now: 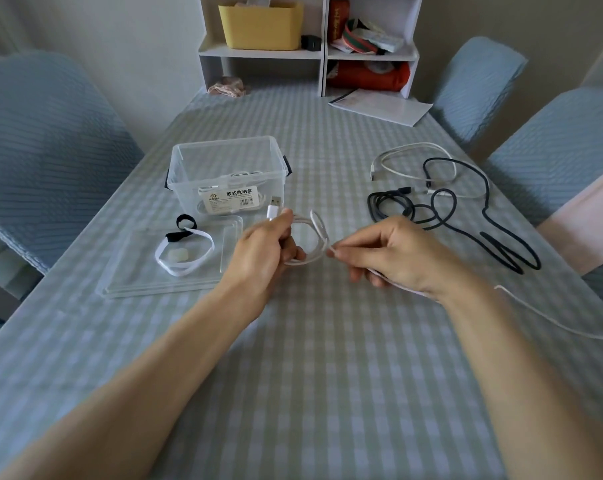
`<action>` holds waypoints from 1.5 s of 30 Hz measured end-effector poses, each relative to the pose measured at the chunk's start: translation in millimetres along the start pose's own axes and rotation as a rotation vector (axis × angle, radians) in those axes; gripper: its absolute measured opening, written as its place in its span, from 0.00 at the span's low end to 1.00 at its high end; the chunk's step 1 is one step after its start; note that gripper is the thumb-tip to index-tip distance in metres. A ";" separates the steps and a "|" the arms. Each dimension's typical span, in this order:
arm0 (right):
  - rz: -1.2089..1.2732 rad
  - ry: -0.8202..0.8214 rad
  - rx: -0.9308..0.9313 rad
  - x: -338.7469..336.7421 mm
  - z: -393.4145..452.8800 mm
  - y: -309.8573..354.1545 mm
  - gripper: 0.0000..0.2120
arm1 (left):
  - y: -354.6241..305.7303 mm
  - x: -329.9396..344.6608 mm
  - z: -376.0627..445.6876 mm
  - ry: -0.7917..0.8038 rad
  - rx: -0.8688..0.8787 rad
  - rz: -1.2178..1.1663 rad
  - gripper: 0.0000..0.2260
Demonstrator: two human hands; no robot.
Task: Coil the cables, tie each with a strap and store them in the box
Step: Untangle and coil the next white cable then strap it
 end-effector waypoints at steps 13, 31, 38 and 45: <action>-0.187 -0.087 -0.273 29.4 2.1 17.3 0.10 | -2.1 5.6 -6.6 0.089 0.080 0.253 0.13; -0.028 0.181 -0.038 14.7 -5.7 3.4 0.04 | -3.6 -9.6 2.4 0.062 -0.095 -0.353 0.06; -0.088 -0.009 -0.221 20.5 1.2 15.5 0.05 | -4.2 -2.8 0.1 0.138 -0.078 -0.342 0.08; -0.219 0.011 -0.186 30.7 3.7 10.6 0.04 | 1.6 1.9 2.5 0.194 -0.121 -0.374 0.09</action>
Point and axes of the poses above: each hand's wrist, its own z-axis towards the middle knuckle, its own x-axis out of the palm, y = z × x, the point moved 6 cm from there along z, towards the middle knuckle, and after that the axes turned 7 degrees about -x, right-handed, at the moved point
